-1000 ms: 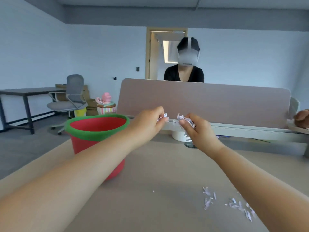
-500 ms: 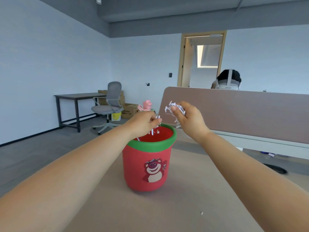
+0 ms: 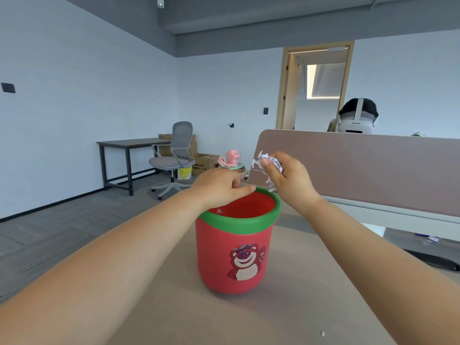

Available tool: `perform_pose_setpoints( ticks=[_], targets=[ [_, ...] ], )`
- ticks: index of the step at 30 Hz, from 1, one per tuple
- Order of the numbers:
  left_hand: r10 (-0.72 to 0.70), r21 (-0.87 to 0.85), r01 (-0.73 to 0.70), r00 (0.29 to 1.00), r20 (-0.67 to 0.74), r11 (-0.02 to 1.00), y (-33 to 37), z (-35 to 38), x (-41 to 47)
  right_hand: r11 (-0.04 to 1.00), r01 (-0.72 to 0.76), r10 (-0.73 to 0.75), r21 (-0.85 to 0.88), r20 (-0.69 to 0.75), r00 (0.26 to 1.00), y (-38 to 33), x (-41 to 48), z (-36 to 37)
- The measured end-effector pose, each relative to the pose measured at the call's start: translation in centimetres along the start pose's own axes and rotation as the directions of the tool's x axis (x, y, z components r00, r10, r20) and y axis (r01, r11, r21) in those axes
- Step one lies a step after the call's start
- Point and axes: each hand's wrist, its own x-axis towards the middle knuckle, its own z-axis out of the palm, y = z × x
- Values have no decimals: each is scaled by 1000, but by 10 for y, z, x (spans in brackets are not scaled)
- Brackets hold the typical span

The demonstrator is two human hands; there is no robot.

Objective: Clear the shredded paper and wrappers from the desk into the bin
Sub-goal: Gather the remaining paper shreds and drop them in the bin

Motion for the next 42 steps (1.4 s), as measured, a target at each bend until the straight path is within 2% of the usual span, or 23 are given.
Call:
perform_pose_setpoints(
  ticks=[5, 11, 14, 17, 19, 23, 27, 32, 37, 42],
  targets=[
    [-25, -176, 38, 997, 76, 984, -8, -4, -3, 1000, 9, -9, 7, 7, 1000, 1, -2, 4],
    [10, -252, 23, 992, 126, 967, -15, -9, -17, 1000, 11, -11, 11, 24, 1000, 0, -1, 14],
    [-7, -281, 21, 999, 48, 959, -18, -14, -26, 1000, 15, -15, 17, 40, 999, -4, 3, 22],
    [-63, -275, 16, 985, -162, 961, -21, -16, -39, 999, -6, 2, 34, 117, 993, -6, 6, 32],
    [-62, -223, 6, 967, -246, 975, -23, -14, -50, 1000, -19, 19, 1, 200, 980, -4, 7, 39],
    [-23, -149, -21, 957, -289, 989, -26, -10, -65, 998, -61, 65, -23, 410, 910, 0, 7, 41],
    [-29, -162, -21, 954, -299, 987, -27, -10, -67, 997, -66, 76, -38, 503, 861, -4, 4, 36],
    [-21, -167, -28, 958, -284, 986, -23, -9, -70, 995, -35, 75, -91, 482, 873, -6, 0, 34],
    [-23, -153, -19, 962, -270, 988, -22, -10, -73, 993, -9, 68, -115, 519, 852, -7, -7, 35],
    [-25, -147, -9, 973, -231, 989, -18, -10, -73, 992, 14, 40, -125, 418, 907, -9, -14, 35]
  ],
)
